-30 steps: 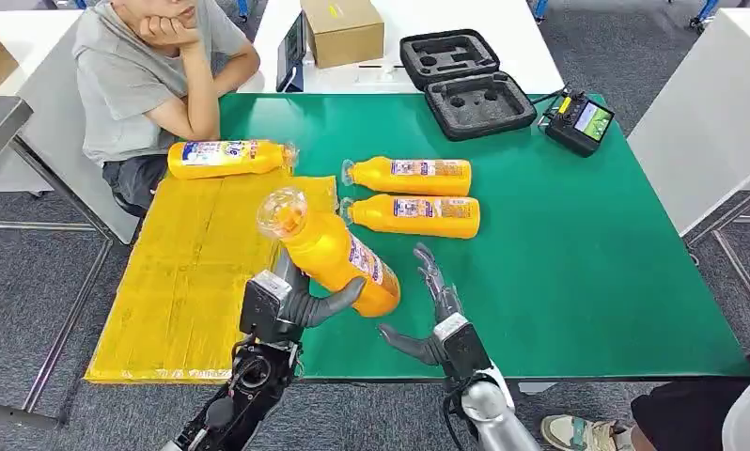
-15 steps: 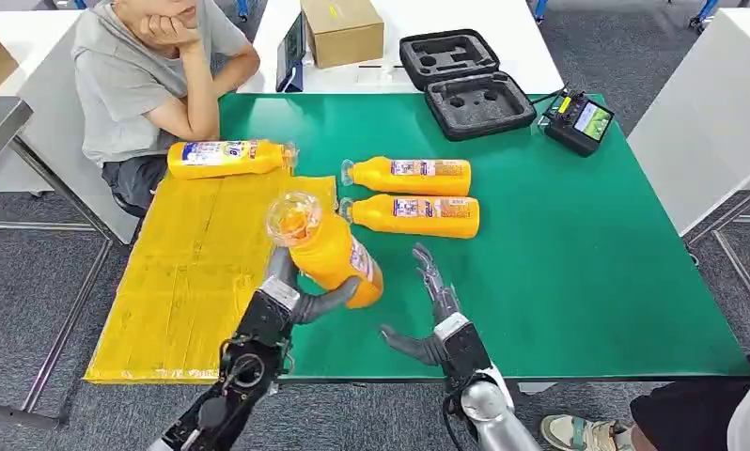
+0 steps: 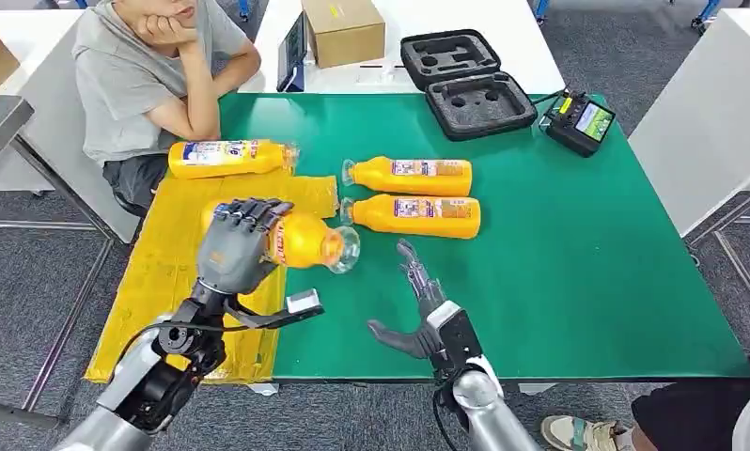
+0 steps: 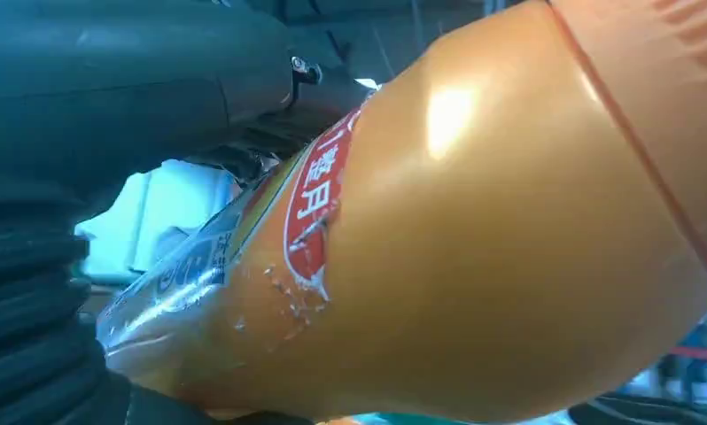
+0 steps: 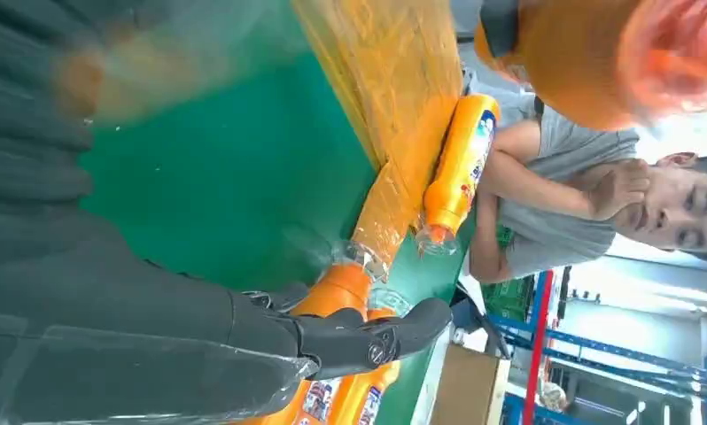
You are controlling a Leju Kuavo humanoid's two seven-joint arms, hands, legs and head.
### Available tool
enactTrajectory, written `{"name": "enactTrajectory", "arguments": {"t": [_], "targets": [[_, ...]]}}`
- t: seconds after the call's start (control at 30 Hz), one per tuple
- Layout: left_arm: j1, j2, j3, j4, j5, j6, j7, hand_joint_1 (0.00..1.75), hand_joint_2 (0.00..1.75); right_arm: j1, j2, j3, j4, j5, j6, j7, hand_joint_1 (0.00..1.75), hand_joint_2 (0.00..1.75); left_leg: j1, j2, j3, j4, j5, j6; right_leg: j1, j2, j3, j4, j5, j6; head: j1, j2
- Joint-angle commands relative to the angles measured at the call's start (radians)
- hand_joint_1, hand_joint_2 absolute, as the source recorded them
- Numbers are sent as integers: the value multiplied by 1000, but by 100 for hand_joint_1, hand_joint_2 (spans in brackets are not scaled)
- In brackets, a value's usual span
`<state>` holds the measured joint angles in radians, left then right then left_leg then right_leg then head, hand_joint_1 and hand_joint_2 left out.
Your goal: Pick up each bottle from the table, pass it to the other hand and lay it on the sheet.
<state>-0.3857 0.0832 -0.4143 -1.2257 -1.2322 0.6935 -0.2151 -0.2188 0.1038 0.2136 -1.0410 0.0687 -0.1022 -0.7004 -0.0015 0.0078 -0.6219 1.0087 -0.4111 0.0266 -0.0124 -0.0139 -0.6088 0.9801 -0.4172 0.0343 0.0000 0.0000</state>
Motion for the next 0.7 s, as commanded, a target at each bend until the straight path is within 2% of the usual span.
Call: {"name": "enactTrajectory", "arguments": {"t": [0.03, 0.2, 0.3, 0.4, 0.43, 0.47, 0.5, 0.53, 0.6, 0.7], "targets": [[-58, 85, 27, 60, -152, 5, 77, 152, 175, -52, 28, -10, 115, -14, 4, 2, 0, 175, 1, 2, 4, 0, -2, -2, 1, 3, 3, -1, -1, -1, 0, 0], [-63, 86, 35, 67, -196, -5, 108, 155, 175, -54, 30, -10, 120, -17, 1, 2, 0, 175, 1, 1, 4, 0, -2, -2, 1, 3, 3, 0, -1, -2, 0, 0], [-81, 105, 45, 100, -334, -67, 190, 152, 175, -59, 34, -8, 129, -19, -1, 2, 0, 175, 1, 1, 3, 0, -2, -2, 1, 2, 3, 0, -1, -2, 0, 0], [-116, 128, -21, 158, -339, -199, 266, 148, 175, -60, 33, -9, 130, -22, -6, 2, 0, 175, 1, 0, 2, 0, -1, -1, 0, 1, 2, 0, 0, -1, 0, 0], [-115, 116, -26, 176, -338, -215, 276, 105, 175, -61, 32, -10, 130, -23, -6, 2, 0, 175, 1, 0, 3, 0, -1, -2, 1, 1, 4, 0, -1, -2, 0, 0], [-111, 104, -31, 193, -339, -244, 275, 89, 175, -62, 30, -10, 130, -23, -5, 2, 0, 175, 1, 0, 4, 0, -1, -2, 1, 1, 3, -1, -1, -2, 0, 0], [-109, 107, -47, 202, -339, -274, 283, 115, 175, -63, 30, -9, 131, -21, -5, 2, 0, 175, 1, 0, 5, 0, -2, -2, 1, 2, 5, -1, -1, -2, 0, 0], [-103, 101, -61, 203, -339, -295, 291, 155, 175, -64, 29, -9, 132, -21, -6, 2, 0, 175, 1, -1, 4, -1, -1, -1, 0, 1, 3, -1, -1, -1, 0, 0], [-95, 93, -69, 209, -339, -312, 291, 171, 175, -66, 29, -9, 133, -22, -5, 2, 0, 175, 1, -1, 6, -1, -1, -2, 1, 0, 5, -1, -2, -1, 0, 0], [-112, 70, -68, 256, -314, -376, 260, 175, 175, -71, 31, -7, 140, -19, -1, 2, 0, 175, 1, -1, 4, 0, -2, -1, 1, 1, 5, -1, -1, -1, 0, 0]]}}
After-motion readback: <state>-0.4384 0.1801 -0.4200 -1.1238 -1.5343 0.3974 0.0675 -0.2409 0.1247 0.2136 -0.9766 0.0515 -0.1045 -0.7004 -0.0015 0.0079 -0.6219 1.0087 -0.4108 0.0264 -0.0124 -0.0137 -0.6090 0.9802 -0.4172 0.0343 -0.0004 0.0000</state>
